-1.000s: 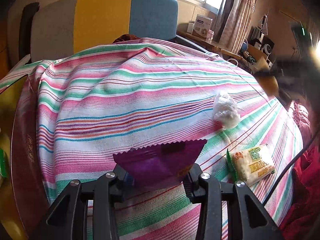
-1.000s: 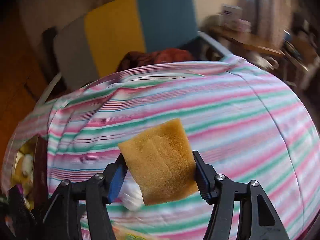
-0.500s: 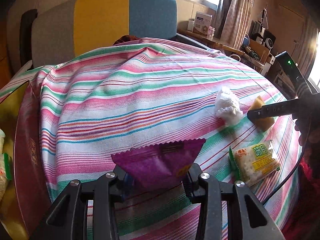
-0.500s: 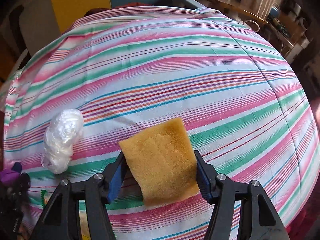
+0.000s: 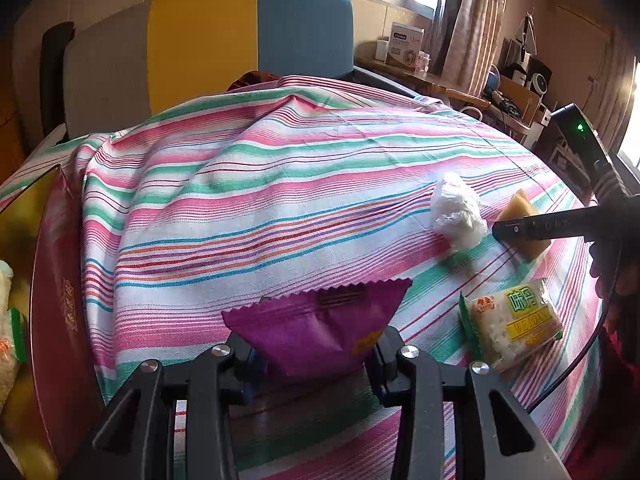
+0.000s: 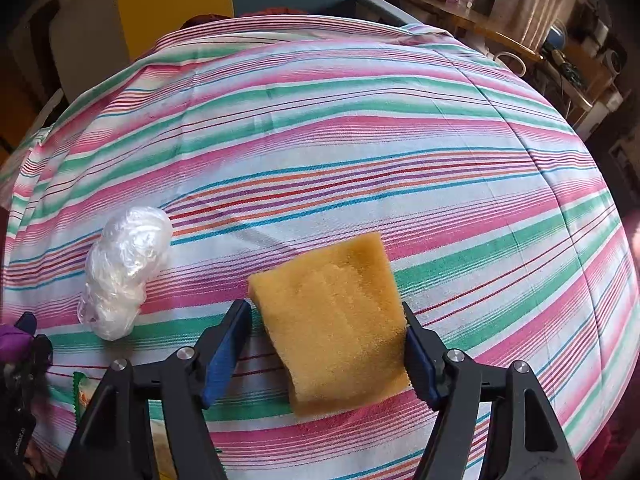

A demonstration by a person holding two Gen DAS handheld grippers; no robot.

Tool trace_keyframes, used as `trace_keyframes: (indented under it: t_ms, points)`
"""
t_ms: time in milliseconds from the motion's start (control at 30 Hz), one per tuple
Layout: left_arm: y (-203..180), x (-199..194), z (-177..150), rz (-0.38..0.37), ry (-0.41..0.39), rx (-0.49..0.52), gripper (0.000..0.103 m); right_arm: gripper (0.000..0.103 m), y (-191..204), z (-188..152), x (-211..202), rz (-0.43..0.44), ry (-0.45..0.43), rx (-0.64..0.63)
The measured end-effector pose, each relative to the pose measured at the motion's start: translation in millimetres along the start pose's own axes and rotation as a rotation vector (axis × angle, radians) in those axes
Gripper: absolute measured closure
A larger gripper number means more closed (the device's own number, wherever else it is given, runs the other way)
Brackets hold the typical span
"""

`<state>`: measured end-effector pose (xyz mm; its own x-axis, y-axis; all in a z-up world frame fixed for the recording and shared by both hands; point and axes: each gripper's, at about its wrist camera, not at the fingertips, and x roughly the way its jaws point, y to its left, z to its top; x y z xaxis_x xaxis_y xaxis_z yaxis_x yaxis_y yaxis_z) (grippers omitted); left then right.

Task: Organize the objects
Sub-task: 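Carry the purple packet into the gold tray and open the left tool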

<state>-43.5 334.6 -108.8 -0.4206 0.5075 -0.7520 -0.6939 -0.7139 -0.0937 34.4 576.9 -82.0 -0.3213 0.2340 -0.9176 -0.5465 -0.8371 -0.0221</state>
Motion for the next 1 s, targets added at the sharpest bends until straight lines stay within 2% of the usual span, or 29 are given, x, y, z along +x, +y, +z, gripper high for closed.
trace_keyframes:
  t_ms: [267,400,567,767,1000]
  points:
    - [-4,-7,3,0.022,-0.004,0.019,0.067,0.031,3,-1,1,-0.005,-0.009,-0.017]
    - [-17,-38,12,0.015,-0.078,0.081,0.067,0.03,1,-5,-2,-0.002,-0.018,-0.022]
    - [-21,-78,25,-0.001,-0.141,0.065,0.067,0.03,1,5,8,-0.001,-0.023,-0.03]
    - [-12,-114,28,0.029,-0.158,0.049,0.067,0.03,-1,2,7,-0.003,-0.03,-0.033]
    - [23,-146,16,0.08,-0.155,-0.014,0.067,0.03,5,6,12,-0.007,-0.037,-0.042]
